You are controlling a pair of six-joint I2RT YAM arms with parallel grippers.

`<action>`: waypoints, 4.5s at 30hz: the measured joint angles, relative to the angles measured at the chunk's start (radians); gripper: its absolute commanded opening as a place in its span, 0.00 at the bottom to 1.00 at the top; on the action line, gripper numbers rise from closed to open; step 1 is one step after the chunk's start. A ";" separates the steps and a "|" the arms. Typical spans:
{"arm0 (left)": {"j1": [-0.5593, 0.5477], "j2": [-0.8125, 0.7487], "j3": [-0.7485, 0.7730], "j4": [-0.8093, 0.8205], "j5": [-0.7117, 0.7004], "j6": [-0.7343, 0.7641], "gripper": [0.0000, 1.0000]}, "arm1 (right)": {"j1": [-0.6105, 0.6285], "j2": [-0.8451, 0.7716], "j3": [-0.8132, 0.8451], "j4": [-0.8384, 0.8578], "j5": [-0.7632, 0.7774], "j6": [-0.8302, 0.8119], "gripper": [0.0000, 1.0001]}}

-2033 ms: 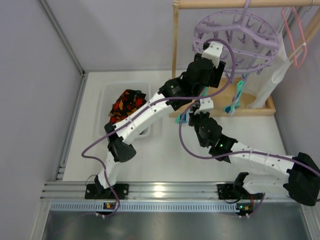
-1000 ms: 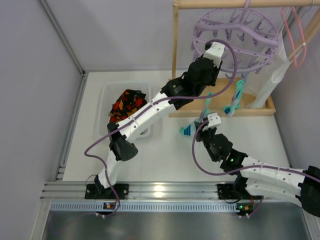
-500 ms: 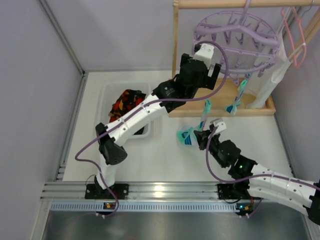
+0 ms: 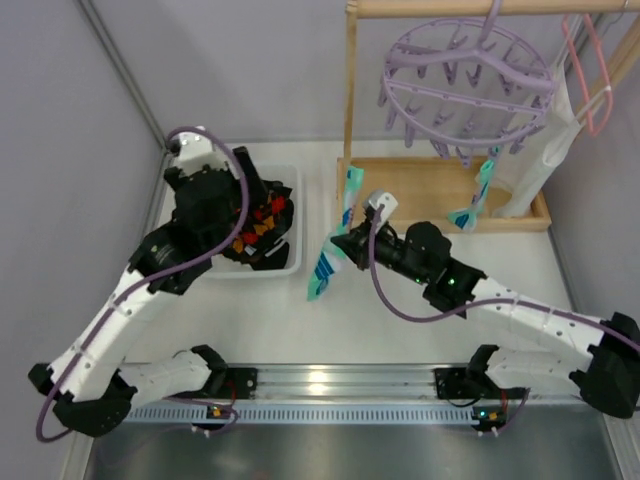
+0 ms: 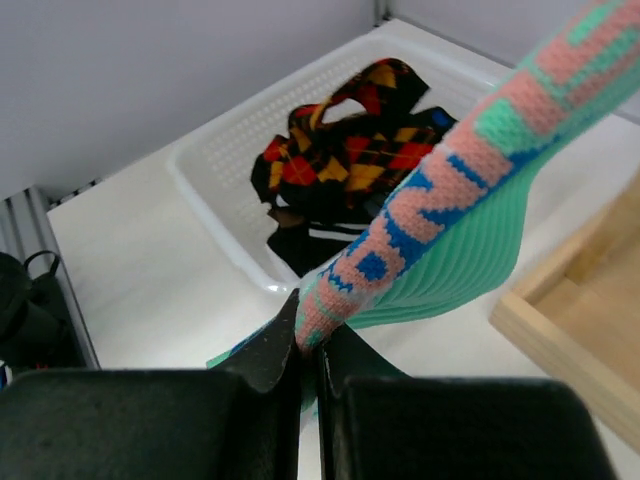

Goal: Remove the socks clipped to the hanger

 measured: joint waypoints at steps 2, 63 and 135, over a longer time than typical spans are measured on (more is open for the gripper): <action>0.056 -0.111 -0.049 -0.055 -0.017 -0.042 0.98 | -0.001 0.089 0.092 0.000 -0.053 -0.016 0.00; 0.050 -0.502 -0.493 -0.273 0.101 -0.129 0.98 | -0.094 0.190 0.214 -0.171 0.189 0.156 0.99; -0.324 0.798 1.052 -0.167 0.525 0.123 0.98 | -0.065 -0.026 -0.066 -0.233 0.677 0.171 0.00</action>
